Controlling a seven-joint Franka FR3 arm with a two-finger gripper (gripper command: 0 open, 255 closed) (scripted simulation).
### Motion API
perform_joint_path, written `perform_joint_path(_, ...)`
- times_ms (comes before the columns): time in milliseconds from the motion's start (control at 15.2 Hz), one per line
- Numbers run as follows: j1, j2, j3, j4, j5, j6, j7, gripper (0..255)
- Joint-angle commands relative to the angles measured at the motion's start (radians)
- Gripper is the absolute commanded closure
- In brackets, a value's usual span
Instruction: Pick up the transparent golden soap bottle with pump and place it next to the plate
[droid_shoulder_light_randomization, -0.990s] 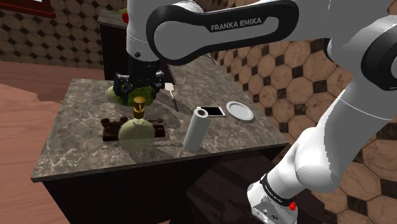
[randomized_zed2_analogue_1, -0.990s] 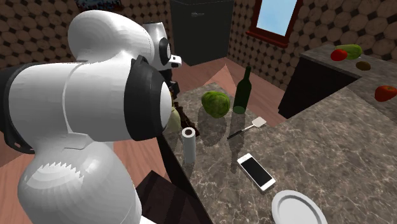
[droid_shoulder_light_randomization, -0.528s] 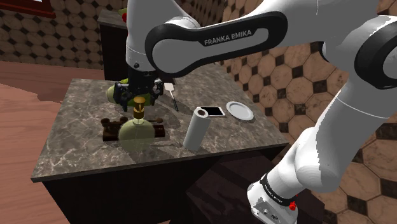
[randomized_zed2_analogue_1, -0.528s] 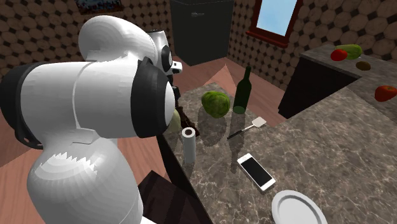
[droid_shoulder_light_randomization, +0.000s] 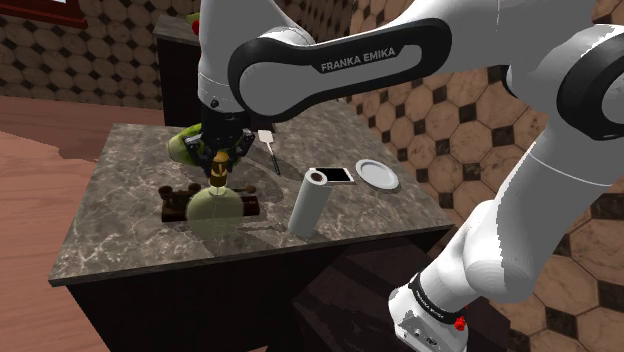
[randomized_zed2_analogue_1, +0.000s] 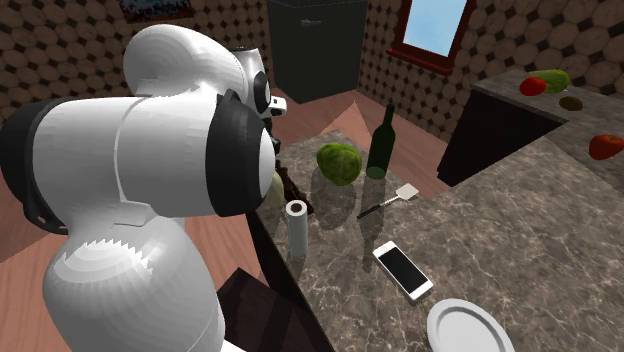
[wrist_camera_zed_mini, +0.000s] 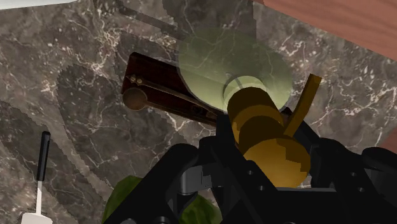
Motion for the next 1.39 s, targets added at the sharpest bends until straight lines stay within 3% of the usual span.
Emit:
perform_joint_path(0, 0.0, 0.0, 0.0, 0.0, 0.0, 0.0, 0.0, 255)
perform_joint_path(396, 0.0, 0.0, 0.0, 0.0, 0.0, 0.0, 0.0, 255)
perform_joint_path(1320, -0.003, -0.047, 0.004, 0.135, 0.03, -0.177, -0.026, 255)
